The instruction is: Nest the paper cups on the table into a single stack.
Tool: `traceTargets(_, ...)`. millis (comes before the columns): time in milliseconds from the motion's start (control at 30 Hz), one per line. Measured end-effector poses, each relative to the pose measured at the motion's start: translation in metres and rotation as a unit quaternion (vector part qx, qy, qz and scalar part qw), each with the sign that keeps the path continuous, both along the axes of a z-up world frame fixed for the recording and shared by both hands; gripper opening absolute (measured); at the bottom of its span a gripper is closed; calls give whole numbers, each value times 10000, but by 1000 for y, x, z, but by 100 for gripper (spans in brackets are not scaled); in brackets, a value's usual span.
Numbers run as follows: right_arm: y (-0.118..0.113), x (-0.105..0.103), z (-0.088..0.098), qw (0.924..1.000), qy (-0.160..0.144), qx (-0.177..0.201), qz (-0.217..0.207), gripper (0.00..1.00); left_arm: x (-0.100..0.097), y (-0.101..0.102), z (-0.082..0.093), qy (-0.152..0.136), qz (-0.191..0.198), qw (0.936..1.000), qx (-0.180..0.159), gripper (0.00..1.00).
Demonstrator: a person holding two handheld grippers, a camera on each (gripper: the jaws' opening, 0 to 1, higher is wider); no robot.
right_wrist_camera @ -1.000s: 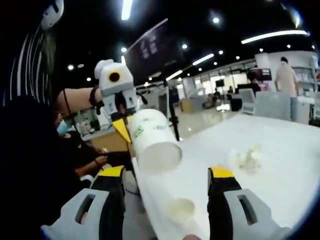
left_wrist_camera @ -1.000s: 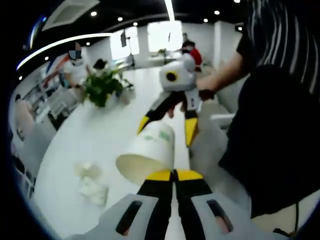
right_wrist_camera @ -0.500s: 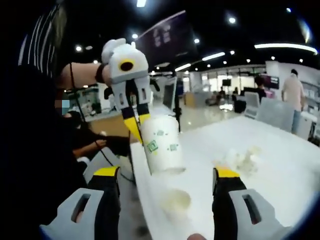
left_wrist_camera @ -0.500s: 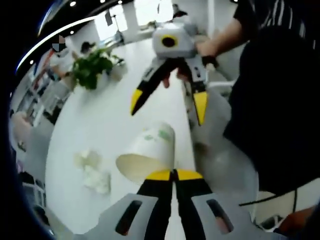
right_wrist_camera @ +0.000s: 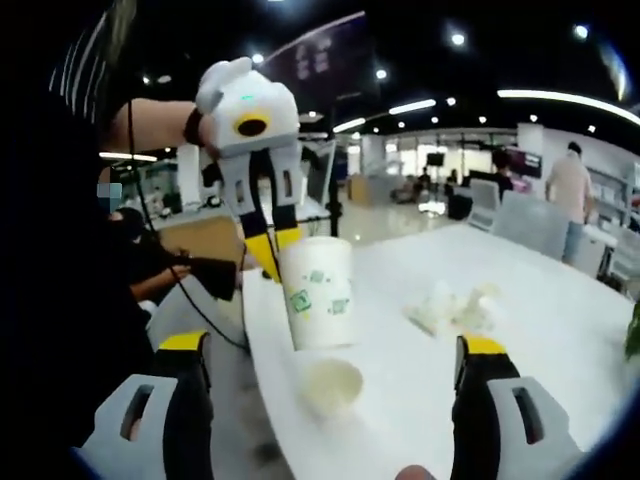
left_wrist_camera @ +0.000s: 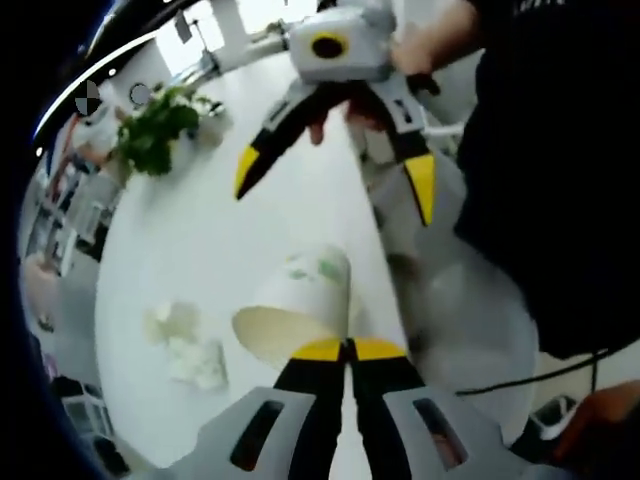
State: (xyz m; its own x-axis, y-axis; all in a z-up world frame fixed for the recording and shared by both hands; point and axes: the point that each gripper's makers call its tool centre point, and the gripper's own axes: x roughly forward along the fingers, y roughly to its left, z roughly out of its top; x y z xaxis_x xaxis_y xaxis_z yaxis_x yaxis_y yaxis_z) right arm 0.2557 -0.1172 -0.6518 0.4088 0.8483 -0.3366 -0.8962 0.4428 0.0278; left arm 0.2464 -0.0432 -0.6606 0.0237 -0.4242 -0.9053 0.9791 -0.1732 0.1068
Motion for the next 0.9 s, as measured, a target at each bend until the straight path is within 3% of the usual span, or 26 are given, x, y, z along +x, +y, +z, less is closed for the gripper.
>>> traceTargets(300,-17,15,8,9984,23,256,-507,100,1,4,-13,-48,-53,9995,316,0)
traceTargets(467,-31,22,11,9966,-77,218,-787,100,2,0,-21,-134,-217,9985,491,0)
traceTargets(633,-55,31,2,9901,118,172,-1389,100,9,-6,-30,-306,-470,9959,706,0)
traceTargets(767,-60,28,5,9890,-63,118,-1471,100,13,-4,-37,-375,-569,9935,914,0)
traceTargets(900,-64,25,4,9882,-36,140,-1525,100,13,1,-46,-465,-764,9893,1157,0)
